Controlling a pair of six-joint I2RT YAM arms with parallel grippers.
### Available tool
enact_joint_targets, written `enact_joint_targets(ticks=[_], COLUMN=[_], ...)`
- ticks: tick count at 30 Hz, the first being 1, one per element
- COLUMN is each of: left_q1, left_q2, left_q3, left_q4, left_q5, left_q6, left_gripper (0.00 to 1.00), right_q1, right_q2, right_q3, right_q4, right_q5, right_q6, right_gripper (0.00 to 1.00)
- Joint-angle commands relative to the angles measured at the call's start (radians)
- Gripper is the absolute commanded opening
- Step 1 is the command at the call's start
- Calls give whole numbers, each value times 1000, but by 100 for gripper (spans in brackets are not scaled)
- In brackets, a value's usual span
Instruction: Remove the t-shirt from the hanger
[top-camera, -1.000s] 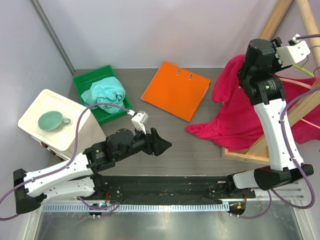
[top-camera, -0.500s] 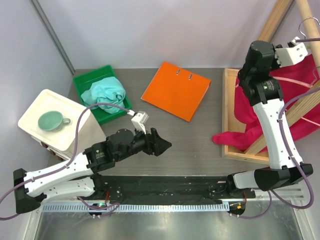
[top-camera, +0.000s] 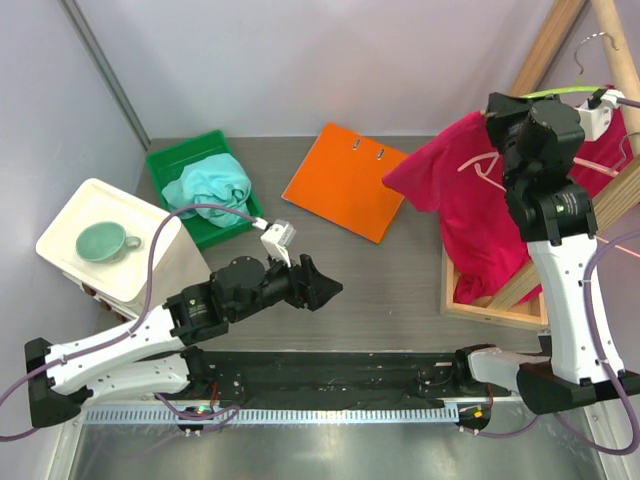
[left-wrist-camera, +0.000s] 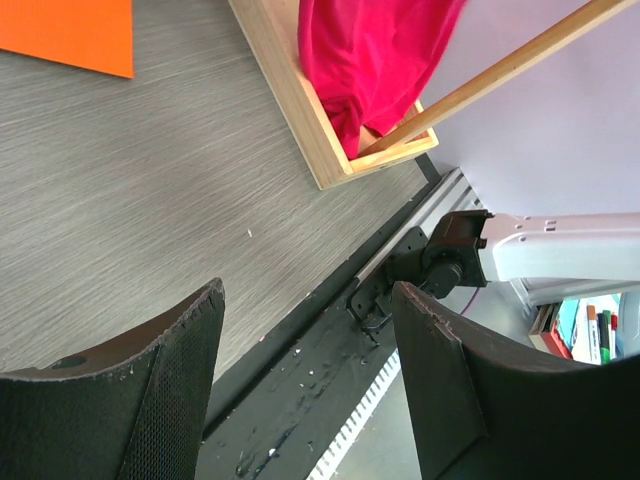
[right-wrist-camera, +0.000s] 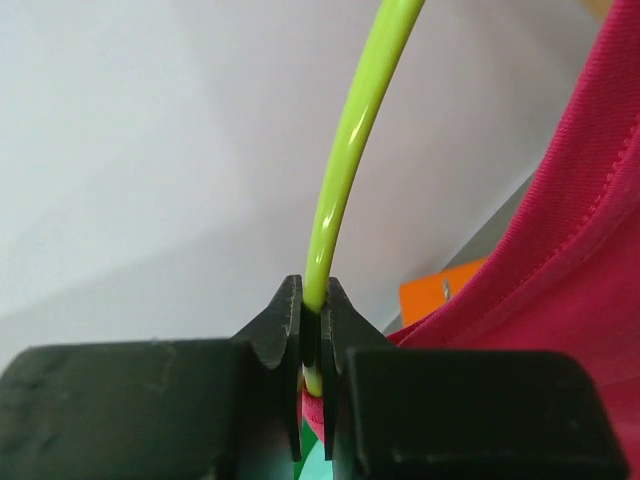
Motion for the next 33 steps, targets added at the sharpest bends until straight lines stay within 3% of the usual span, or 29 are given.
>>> enact_joint_targets(ticks=[1, 6, 9, 11, 14, 26, 33], left_q1=[-4, -4, -4, -4, -4, -4, -4], left_q2=[-30, -29, -24, -24, -13, 298, 461], left_q3=[33, 42, 77, 126, 255, 562, 692], left_q4=[-1, 7, 15, -8, -76, -88, -117], left_q5=[-18, 11, 46, 54, 60, 39, 34], left_q6=[23, 25, 52, 83, 152, 431, 496], left_gripper=[68, 68, 71, 73, 76, 86, 81], right_q1=[14, 14, 12, 14, 14, 22, 23], right_q2=[-62, -98, -63, -10, 9, -91, -117], right_q3=[-104, -226, -206, -134, -54, -45, -54], right_q4=[64, 108, 141, 124, 96, 150, 161], right_q5=[-235, -289, -454, -662, -821, -979, -1010], right_q6=[64, 29, -46, -72, -75, 82, 127], right_gripper=[1, 1, 1, 1, 1, 1, 1])
